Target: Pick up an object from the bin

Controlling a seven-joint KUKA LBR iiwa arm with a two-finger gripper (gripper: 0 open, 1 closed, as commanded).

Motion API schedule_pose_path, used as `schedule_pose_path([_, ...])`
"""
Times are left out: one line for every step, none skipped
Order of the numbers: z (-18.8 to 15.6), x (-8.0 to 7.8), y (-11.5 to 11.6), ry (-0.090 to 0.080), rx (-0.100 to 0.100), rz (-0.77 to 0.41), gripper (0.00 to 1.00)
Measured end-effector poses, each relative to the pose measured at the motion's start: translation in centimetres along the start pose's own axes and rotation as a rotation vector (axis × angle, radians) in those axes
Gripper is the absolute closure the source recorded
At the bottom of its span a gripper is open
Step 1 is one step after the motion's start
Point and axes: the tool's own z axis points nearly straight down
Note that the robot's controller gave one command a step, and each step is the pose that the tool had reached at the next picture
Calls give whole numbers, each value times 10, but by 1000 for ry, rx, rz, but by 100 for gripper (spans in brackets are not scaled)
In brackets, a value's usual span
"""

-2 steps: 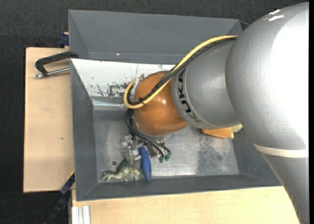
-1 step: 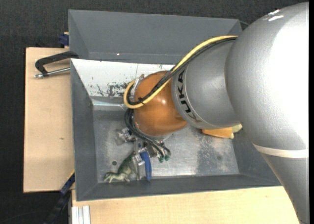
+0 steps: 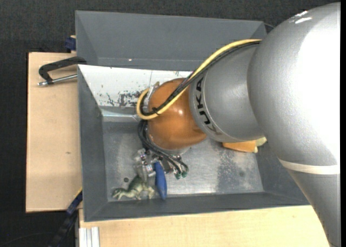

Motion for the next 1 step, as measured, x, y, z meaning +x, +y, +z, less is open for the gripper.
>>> schedule_pose_path([-119,28,-65,2,4,213,100])
